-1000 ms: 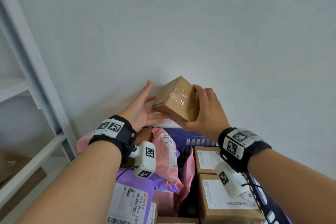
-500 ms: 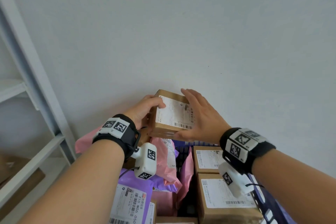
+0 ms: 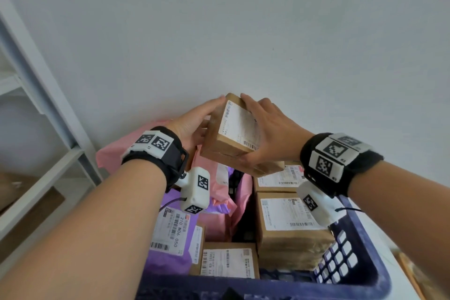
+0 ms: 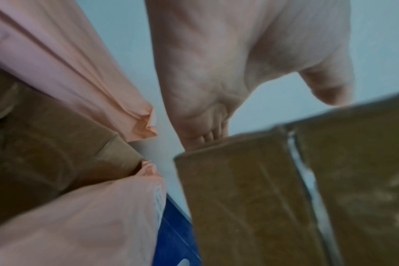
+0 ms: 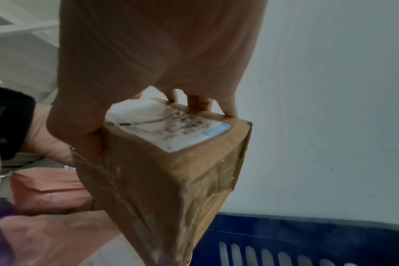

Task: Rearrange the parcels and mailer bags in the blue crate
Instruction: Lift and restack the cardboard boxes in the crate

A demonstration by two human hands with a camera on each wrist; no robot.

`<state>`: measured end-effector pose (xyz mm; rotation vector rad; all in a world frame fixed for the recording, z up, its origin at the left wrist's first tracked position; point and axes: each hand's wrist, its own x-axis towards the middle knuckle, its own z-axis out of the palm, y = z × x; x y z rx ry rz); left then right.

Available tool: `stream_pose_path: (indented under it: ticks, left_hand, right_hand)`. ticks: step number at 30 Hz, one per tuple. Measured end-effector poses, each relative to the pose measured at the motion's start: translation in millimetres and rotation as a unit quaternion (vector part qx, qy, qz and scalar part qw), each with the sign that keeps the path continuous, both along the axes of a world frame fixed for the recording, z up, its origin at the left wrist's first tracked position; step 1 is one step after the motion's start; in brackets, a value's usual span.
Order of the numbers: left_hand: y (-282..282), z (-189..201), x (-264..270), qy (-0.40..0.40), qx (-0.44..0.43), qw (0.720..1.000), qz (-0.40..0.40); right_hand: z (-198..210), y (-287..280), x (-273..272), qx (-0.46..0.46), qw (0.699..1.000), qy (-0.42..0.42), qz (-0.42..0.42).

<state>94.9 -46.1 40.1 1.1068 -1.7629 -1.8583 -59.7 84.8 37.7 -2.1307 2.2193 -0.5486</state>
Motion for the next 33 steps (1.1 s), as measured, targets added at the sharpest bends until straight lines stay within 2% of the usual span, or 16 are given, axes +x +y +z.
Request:
stream_pose_path:
  ticks: [3, 7, 11, 14, 16, 19, 21, 23, 28, 33]
  left_hand:
    - [-1, -11, 9, -0.007, 0.051, 0.997, 0.050]
    - [14, -34, 26, -0.117, 0.085, 0.989, -0.033]
    - [27, -48, 34, -0.206, 0.080, 0.972, -0.079]
    - [29, -53, 37, -0.290, -0.063, 0.949, -0.105]
    - [25, -54, 39, -0.300, -0.169, 0.930, -0.130]
    - [18, -52, 41, -0.307, -0.243, 0.911, -0.128]
    - [21, -50, 44, -0.333, -0.315, 0.881, -0.117]
    - [21, -54, 46, -0.327, -0.350, 0.871, -0.112]
    - [13, -56, 52, -0.322, -0.383, 0.858, -0.119]
    - [4, -56, 52, -0.312, -0.455, 0.823, -0.135]
  right_hand:
    - [-4, 12, -2, 0.003, 0.999, -0.053, -0.002]
    - [-11, 26, -4, -0.006, 0.995, -0.100, 0.003]
    - [-21, 39, 3, 0.016, 0.996, -0.079, 0.038]
    - [-28, 48, 12, 0.031, 0.995, -0.074, 0.053]
    - [-31, 51, 19, 0.043, 0.995, -0.056, 0.065]
    - [-29, 53, 27, 0.074, 0.994, -0.031, 0.073]
    - [-26, 55, 34, 0.118, 0.990, 0.004, 0.075]
    - [-22, 55, 44, 0.164, 0.982, 0.044, 0.085]
    - [2, 46, 80, 0.240, 0.961, 0.079, 0.114]
    - [1, 45, 87, 0.317, 0.938, 0.126, 0.069]
